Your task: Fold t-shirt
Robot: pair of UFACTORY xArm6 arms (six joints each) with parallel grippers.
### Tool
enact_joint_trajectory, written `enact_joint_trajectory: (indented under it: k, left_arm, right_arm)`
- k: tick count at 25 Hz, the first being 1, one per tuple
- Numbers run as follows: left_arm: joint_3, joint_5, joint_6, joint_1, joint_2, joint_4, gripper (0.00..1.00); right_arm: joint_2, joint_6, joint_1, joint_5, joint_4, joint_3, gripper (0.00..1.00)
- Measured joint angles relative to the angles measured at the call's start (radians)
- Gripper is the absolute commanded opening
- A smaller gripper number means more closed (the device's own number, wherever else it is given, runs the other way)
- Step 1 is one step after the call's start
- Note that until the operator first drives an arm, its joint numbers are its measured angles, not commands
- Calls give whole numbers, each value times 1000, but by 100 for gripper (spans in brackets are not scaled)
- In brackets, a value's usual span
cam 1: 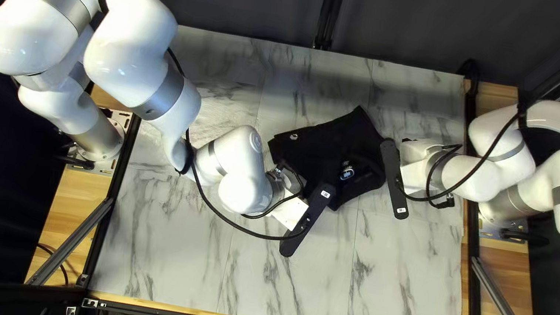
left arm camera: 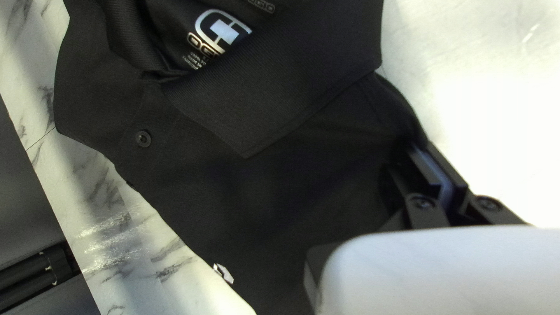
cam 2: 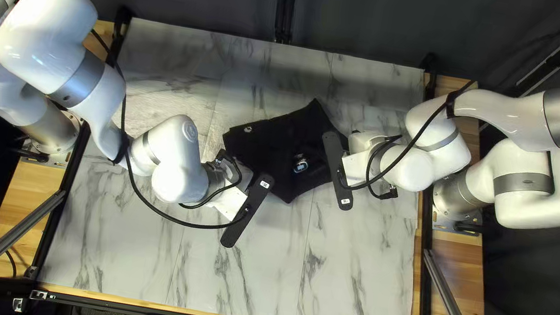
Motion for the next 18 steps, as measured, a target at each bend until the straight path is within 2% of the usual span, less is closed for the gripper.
enact_joint_trajectory:
  k: [10, 18]
  left_arm:
    - [66, -6, 33, 33, -76, -27, 100]
    - [178, 28, 76, 117, -237, -28, 100]
  right_arm:
    - [-43, -45, 17, 21, 48, 14, 100]
    - [-96, -177, -8, 63, 113, -22, 100]
